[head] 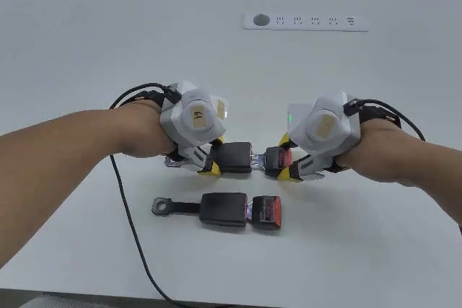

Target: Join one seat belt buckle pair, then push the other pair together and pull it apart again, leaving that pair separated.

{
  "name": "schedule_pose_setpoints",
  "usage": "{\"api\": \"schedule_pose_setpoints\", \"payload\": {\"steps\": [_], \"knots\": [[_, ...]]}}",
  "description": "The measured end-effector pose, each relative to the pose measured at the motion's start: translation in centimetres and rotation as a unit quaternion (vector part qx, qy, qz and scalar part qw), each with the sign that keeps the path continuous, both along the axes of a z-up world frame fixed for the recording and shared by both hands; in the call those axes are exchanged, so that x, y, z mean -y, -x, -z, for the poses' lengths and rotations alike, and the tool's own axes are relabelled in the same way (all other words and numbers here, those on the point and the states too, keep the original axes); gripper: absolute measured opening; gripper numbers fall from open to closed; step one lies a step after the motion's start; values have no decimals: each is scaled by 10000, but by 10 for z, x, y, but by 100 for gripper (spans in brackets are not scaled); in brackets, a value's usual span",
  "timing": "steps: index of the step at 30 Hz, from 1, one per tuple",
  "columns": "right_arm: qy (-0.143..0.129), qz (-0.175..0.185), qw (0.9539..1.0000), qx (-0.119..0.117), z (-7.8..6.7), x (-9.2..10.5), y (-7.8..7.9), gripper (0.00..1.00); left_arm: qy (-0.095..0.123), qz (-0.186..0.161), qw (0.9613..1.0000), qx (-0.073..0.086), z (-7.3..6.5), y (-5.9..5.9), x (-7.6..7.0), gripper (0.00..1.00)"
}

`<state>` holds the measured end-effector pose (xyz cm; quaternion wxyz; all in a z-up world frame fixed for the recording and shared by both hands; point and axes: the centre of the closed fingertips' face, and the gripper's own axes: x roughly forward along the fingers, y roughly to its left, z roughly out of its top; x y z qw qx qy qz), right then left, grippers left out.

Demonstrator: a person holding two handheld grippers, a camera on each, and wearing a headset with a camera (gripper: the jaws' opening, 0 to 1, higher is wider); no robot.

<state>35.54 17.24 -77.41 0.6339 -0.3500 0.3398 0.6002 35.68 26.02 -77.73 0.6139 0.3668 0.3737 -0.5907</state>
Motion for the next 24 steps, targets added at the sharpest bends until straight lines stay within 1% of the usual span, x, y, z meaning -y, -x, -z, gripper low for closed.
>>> {"api": "schedule_pose_setpoints", "payload": {"steps": [2, 4, 8, 10, 12, 14, 18, 23, 24], "knots": [[0, -25, 10000, -33, -1, -1, 0, 29, 14, 53, 10000, -19, 0, 1, 1, 32], [71, -170, 9998, -11, -3, 0, 2, 29, -60, 176, 9998, 2, 0, 1, 2, 31], [123, -270, 9996, 22, 0, -4, -2, 28, -170, 264, 9995, -12, 0, 2, 4, 31], [107, -238, 9997, 14, -3, -3, 0, 28, -150, 254, 9996, -29, 0, 2, 4, 31], [94, -212, 9997, 13, 1, -4, -3, 28, -73, 188, 9998, -49, 0, 1, 2, 31], [76, -187, 9998, 15, 0, -5, -2, 28, -27, 172, 9998, -53, 0, 2, 3, 31], [56, -167, 9998, 4, -3, -7, -2, 28, -35, 168, 9998, -57, 0, 0, 2, 31], [22, -162, 9999, -2, -2, -14, -1, 27, 5, 121, 9999, -85, 0, 1, 3, 31], [17, -160, 9999, -5, -2, -14, -1, 27, 8, 119, 9999, -83, 1, -1, 2, 31]]}}
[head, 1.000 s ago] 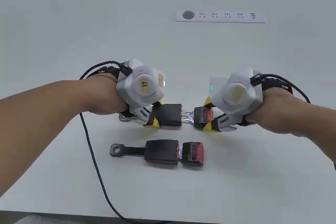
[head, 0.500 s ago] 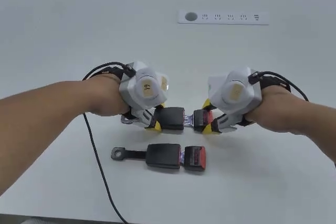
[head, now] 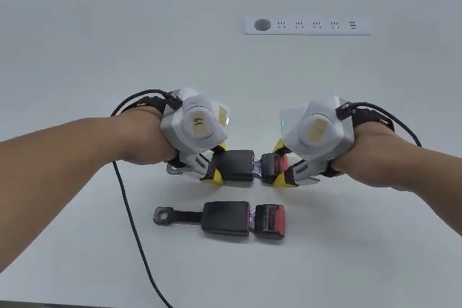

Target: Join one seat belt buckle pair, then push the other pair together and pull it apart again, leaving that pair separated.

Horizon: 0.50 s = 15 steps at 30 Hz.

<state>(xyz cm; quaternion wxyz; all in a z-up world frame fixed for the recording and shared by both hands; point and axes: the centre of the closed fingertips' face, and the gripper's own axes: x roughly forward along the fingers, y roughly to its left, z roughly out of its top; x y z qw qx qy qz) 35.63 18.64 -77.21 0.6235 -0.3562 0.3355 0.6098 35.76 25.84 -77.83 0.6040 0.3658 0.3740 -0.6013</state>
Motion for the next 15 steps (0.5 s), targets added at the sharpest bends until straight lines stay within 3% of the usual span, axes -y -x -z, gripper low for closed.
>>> {"api": "schedule_pose_setpoints", "payload": {"steps": [6, 10, 12, 15], "knots": [[-17, 32, 10000, 8, 2, -3, -1, 27, -1, -12, 10000, -3, -1, 3, 2, 31], [-6, 38, 10000, 26, -4, -4, 3, 27, 4, -11, 10000, 5, -1, 2, 1, 31], [11, 38, 10000, 32, 3, -4, -1, 27, 9, -14, 10000, 8, -1, 3, 2, 31], [13, 49, 10000, 34, 2, -4, 0, 27, -8, -7, 10000, 9, 0, 1, 0, 31]]}}
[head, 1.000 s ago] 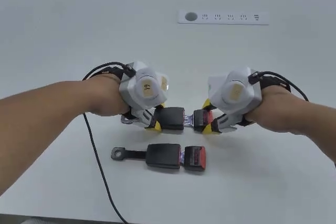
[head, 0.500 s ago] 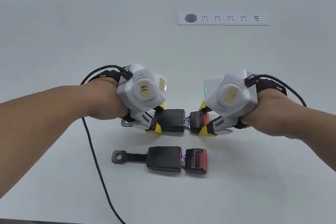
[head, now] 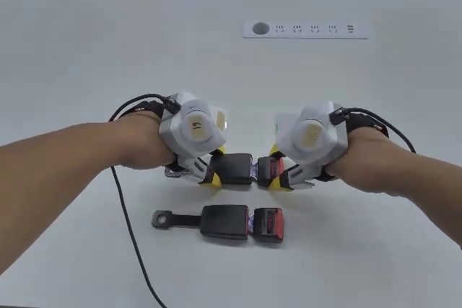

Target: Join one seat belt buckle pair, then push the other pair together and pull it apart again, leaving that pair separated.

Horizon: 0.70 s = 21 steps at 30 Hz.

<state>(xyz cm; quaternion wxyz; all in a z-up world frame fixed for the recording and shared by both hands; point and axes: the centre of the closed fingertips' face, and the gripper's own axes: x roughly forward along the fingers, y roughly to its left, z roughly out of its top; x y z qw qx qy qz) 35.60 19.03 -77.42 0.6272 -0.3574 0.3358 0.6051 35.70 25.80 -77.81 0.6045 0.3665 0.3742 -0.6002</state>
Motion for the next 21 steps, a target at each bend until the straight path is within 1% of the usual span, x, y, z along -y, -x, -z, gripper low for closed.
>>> {"api": "schedule_pose_setpoints", "payload": {"steps": [3, 6, 8, 11, 12, 14, 16, 19, 21], "knots": [[10, 8, 10000, 4, 2, 0, -1, 27, -1, -6, 10000, -5, 0, 1, 1, 31], [17, -26, 10000, -7, -1, 0, 2, 28, 11, -1, 10000, -8, 1, 1, 1, 31], [21, -40, 10000, -5, 0, 1, 1, 28, 19, 1, 10000, -7, 0, 1, 2, 31], [21, -34, 10000, -8, -3, 1, 2, 28, 11, -3, 10000, -5, 1, 0, 0, 31], [19, -16, 10000, -18, -1, 1, 1, 28, 6, -2, 10000, -3, 1, 0, 0, 31], [33, -24, 10000, -4, -1, 1, 2, 28, 1, -4, 10000, -1, 1, -1, 0, 31], [58, -24, 10000, 0, -1, 2, 2, 29, -1, -2, 10000, 1, 1, 1, 1, 31], [126, -13, 9999, 6, 0, 9, 1, 29, 3, -7, 10000, 13, 0, 2, 0, 31], [188, -26, 9998, 19, 1, 16, 0, 29, 20, -12, 10000, 15, -1, 4, 2, 31]]}}
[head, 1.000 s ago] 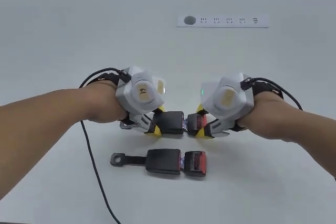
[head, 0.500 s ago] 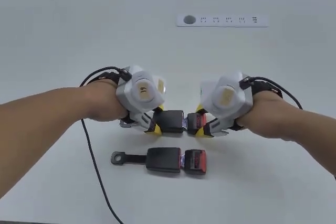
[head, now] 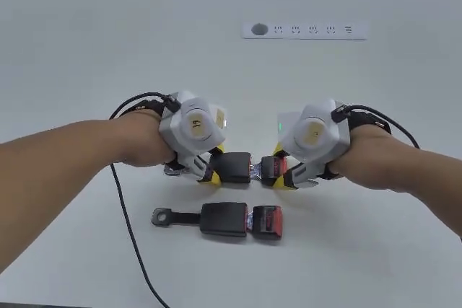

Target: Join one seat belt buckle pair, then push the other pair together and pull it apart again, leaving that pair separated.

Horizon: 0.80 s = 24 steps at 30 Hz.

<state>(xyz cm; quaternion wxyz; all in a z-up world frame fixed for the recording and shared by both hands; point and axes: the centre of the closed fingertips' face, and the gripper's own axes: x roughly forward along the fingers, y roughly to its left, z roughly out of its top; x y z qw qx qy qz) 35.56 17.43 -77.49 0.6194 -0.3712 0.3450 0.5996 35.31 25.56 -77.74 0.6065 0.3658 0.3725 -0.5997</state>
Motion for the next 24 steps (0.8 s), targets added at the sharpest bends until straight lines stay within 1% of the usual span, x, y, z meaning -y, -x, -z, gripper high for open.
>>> {"api": "schedule_pose_setpoints", "payload": {"steps": [2, 5, 7, 9, 11, 12, 13, 15, 17, 19, 23, 24], "knots": [[-126, 17, 9999, -39, -1, 1, 1, 30, 26, 1, 10000, 0, 0, -2, -2, 32], [-95, 7, 10000, -3, 2, 4, 0, 30, 31, 9, 10000, 5, 0, -1, -1, 32], [-44, 12, 10000, 34, 3, 9, -1, 30, 32, -2, 10000, 2, 0, -1, -1, 32], [-8, 55, 10000, 43, -3, 17, 0, 30, 28, -4, 10000, 1, 0, -2, -2, 32], [23, 112, 9999, 43, 4, 28, -4, 30, 20, -4, 10000, -1, 0, -1, -1, 32], [28, 132, 9999, 33, 2, 31, -3, 30, 19, 2, 10000, 0, 0, -1, -1, 32], [46, 159, 9999, 22, -3, 35, 0, 30, 18, 3, 10000, -1, 0, -1, -1, 32], [74, 160, 9998, 14, -1, 43, 3, 30, 17, 4, 10000, 0, -1, -1, -1, 32], [99, 147, 9998, -4, 3, 50, 4, 31, 9, 3, 10000, 1, -1, 1, 0, 32], [95, 168, 9998, -24, 2, 58, 6, 31, -1, 5, 10000, 6, -1, 1, 0, 32], [168, 195, 9997, -7, -2, 71, 10, 31, -15, 1, 10000, 7, 0, -2, -2, 32], [190, 214, 9996, -4, -2, 76, 10, 31, -20, -2, 10000, 7, 0, -2, -2, 32]]}}
